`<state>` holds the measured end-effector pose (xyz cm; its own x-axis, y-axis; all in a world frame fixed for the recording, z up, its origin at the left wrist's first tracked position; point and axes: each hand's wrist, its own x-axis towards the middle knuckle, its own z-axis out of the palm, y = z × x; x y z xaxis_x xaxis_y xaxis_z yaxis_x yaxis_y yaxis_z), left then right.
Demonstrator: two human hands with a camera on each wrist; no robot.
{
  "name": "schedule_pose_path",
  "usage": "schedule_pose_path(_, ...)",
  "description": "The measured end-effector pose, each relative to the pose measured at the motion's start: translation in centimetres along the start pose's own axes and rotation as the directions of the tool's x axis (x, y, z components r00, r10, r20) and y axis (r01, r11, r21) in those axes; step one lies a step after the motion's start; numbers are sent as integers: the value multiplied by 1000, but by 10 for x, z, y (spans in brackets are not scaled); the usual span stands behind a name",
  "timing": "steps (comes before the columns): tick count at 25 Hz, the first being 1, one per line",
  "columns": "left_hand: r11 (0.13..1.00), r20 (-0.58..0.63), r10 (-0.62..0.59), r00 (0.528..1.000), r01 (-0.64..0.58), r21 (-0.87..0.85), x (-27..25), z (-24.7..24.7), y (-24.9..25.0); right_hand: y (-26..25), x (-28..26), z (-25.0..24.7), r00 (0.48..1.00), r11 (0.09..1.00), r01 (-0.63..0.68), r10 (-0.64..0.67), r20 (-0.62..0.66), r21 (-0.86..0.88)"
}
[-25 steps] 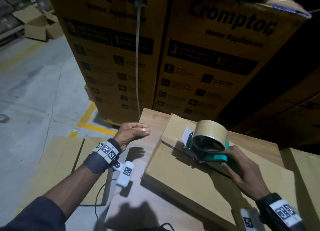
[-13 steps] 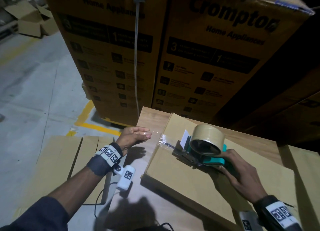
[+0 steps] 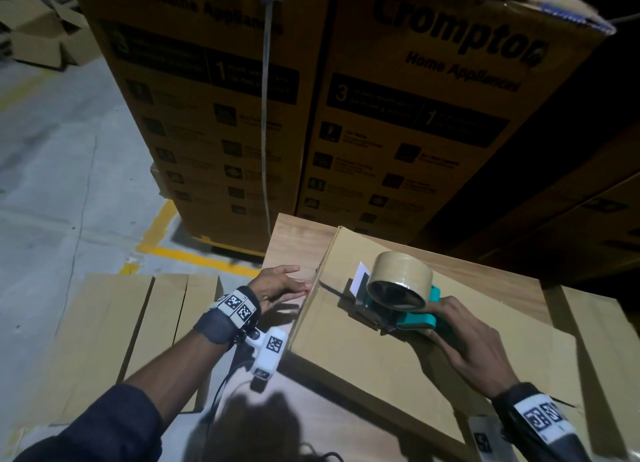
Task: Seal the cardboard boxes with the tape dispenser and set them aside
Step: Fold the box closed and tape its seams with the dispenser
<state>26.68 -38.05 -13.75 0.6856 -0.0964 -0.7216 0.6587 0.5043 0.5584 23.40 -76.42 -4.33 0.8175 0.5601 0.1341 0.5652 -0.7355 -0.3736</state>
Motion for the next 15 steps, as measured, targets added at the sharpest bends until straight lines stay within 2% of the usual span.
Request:
schedule_pose_path(3,965,-149,53,987,-12,262,-5,-5,-14,-2,0,-1,1000,1000,13,-13,8,6)
schedule_pose_path(5,939,-184,176,967,-109,326,-9,-9,-21,-3,0,-2,1000,1000,19,-19,0,0)
schedule_pose_path(6,921,-151,269,951,-208,330,-13,-9,-22,-3,0,-2,1000,1000,12,-12,-5,-7)
schedule_pose_path(8,852,18,396,918,-375,364,-34,0,-18,-1,-1,0,1000,1000,-2,2,-7,-22)
schedule_pose_path(10,803,253,340,906,-419,424,-57,13,-14,2,-2,2,1000,1000,-10,10,-16,-24)
schedule_pose_path(12,696,401,180,898,-404,594,-66,17,-20,3,-2,2,1000,1000,-11,11,-13,-7)
schedule_pose_path(14,520,454,117,883,-444,729,-63,13,-31,3,-1,2,1000,1000,-5,5,-16,-6)
schedule_pose_path(15,486,444,80,892,-424,764,-62,10,-34,4,-2,3,1000,1000,-6,6,-16,-5)
